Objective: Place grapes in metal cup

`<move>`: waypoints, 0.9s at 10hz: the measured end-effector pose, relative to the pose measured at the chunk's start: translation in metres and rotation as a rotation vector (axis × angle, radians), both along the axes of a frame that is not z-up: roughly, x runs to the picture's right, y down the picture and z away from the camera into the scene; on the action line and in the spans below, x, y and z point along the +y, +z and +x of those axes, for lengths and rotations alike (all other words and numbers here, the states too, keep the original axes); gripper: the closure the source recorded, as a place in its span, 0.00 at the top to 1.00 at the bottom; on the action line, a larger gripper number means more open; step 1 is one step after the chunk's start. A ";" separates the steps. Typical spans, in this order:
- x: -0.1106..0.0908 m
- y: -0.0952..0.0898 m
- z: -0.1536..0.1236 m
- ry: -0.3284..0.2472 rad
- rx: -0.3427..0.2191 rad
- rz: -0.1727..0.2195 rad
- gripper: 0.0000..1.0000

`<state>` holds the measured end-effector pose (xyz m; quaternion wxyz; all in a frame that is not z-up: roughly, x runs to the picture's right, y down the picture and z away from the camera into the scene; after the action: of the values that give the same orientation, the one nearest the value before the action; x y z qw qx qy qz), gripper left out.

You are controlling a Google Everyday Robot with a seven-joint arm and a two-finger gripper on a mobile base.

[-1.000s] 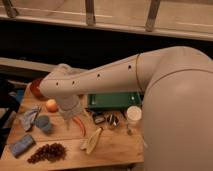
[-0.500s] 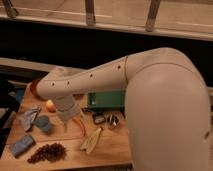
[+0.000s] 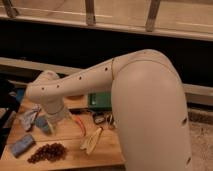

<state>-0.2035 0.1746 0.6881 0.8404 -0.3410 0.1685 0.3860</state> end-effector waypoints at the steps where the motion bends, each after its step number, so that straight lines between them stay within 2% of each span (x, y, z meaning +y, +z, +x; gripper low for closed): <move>1: 0.005 -0.008 -0.014 -0.048 -0.124 0.004 0.65; 2: 0.010 -0.018 -0.022 -0.100 -0.233 -0.010 0.65; 4: 0.017 -0.032 -0.036 -0.162 -0.371 -0.019 0.65; 5: 0.018 -0.035 -0.039 -0.178 -0.409 -0.020 0.65; 7: 0.019 -0.034 -0.041 -0.183 -0.409 -0.021 0.65; 8: 0.020 -0.026 -0.043 -0.176 -0.389 -0.022 0.65; 9: 0.025 -0.017 -0.055 -0.203 -0.391 -0.025 0.65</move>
<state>-0.2588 0.1999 0.6712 0.8874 -0.4011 0.0403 0.2238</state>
